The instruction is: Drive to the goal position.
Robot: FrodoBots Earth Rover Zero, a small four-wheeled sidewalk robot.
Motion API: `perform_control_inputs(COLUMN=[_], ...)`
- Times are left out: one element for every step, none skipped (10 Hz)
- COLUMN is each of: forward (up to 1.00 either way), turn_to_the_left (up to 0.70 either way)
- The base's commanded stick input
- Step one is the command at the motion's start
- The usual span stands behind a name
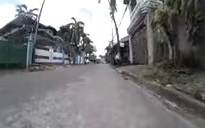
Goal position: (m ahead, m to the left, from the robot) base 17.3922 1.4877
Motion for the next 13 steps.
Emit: perform_control_inputs(forward=[1.00, 1.00, 1.00, 1.00, 1.00, 1.00, 1.00, 1.00, 1.00, 1.00, 1.00, 1.00, 1.00], turn_to_the_left=[0.00, 0.00, 0.00, 0.00, 0.00, 0.00, 0.00, 0.00, 0.00, 0.00, 0.00, 0.00, 0.00])
